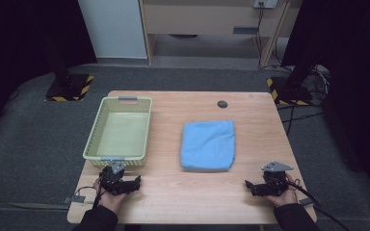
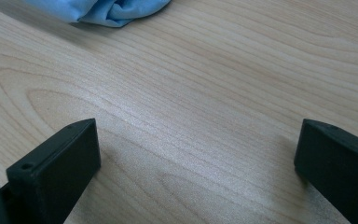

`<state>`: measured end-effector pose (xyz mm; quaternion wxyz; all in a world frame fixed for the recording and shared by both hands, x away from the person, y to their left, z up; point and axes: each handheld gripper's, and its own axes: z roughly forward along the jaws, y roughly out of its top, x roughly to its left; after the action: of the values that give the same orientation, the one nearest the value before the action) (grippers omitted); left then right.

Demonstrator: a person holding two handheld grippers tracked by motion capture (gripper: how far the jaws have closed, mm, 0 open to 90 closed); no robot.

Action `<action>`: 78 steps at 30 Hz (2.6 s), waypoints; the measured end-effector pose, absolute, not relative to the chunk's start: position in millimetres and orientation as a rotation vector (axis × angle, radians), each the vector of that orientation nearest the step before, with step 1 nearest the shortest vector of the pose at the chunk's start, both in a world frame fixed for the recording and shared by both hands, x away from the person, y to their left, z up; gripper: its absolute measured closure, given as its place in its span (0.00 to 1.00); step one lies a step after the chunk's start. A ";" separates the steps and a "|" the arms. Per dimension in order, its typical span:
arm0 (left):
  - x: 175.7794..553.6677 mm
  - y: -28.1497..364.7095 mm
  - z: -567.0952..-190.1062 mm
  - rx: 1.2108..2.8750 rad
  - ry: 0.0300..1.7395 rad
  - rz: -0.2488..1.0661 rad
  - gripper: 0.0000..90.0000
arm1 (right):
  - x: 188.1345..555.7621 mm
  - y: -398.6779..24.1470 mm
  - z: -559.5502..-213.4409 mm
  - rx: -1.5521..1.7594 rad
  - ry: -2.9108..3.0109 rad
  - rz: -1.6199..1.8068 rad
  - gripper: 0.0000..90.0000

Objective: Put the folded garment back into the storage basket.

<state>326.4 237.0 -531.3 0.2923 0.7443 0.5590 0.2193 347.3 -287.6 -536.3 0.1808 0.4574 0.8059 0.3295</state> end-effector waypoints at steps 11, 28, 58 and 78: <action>310.2 231.0 -508.9 1.944 1.429 0.624 0.06 | 348.9 -287.9 -536.1 1.278 2.291 0.934 0.00; 302.0 220.6 -471.3 1.878 1.340 0.738 0.05 | 349.8 -286.3 -537.0 1.275 2.282 0.943 0.00; 341.3 185.0 -429.6 1.785 1.192 0.668 0.04 | 349.6 -286.0 -537.1 1.280 2.277 0.946 0.00; 373.7 157.7 -436.1 1.782 1.142 0.600 0.04 | 349.8 -286.1 -537.2 1.276 2.278 0.945 0.00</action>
<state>373.7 157.7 -436.1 0.4534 0.7220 0.4626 0.2431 349.8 -286.1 -537.2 0.1814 0.4519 0.8068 0.3346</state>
